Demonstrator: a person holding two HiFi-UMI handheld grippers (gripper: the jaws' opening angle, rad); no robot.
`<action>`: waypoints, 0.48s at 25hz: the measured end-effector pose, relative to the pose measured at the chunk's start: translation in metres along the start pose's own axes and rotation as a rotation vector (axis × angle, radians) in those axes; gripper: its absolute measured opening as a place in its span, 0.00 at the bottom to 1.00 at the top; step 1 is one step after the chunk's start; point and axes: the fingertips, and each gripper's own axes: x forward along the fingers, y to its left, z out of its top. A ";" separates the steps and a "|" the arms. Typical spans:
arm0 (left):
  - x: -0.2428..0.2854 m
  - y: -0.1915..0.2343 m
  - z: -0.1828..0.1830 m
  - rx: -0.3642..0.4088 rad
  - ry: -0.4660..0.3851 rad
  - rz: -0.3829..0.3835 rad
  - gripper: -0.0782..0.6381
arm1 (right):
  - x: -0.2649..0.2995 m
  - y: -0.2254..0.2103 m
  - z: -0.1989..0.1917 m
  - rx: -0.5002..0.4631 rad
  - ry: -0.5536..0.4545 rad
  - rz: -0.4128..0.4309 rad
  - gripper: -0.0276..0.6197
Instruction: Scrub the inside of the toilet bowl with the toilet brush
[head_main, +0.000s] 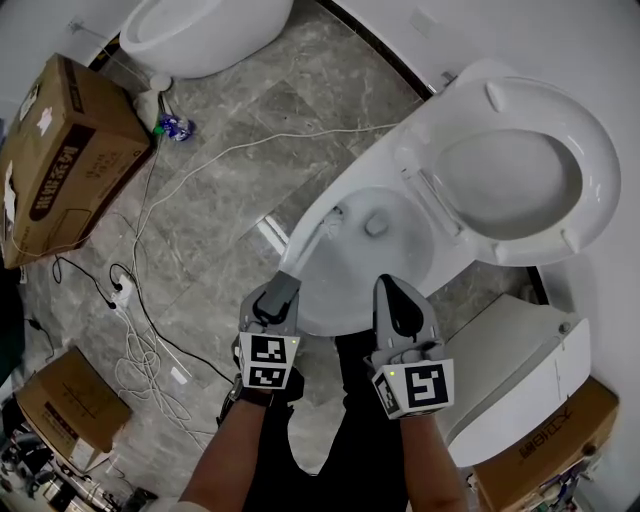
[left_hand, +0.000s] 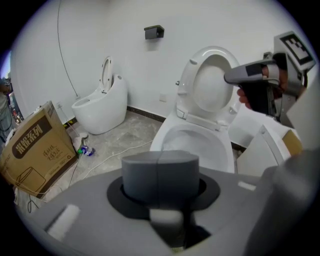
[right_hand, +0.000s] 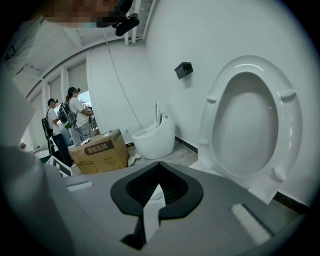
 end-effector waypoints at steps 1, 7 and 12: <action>0.004 -0.001 0.003 0.003 -0.010 -0.002 0.32 | 0.000 -0.003 -0.002 0.002 -0.001 -0.005 0.06; 0.026 -0.009 0.023 0.007 -0.077 -0.015 0.32 | -0.001 -0.020 -0.009 0.007 -0.006 -0.024 0.06; 0.049 -0.022 0.043 0.014 -0.120 -0.054 0.32 | -0.002 -0.043 -0.017 0.013 -0.003 -0.052 0.06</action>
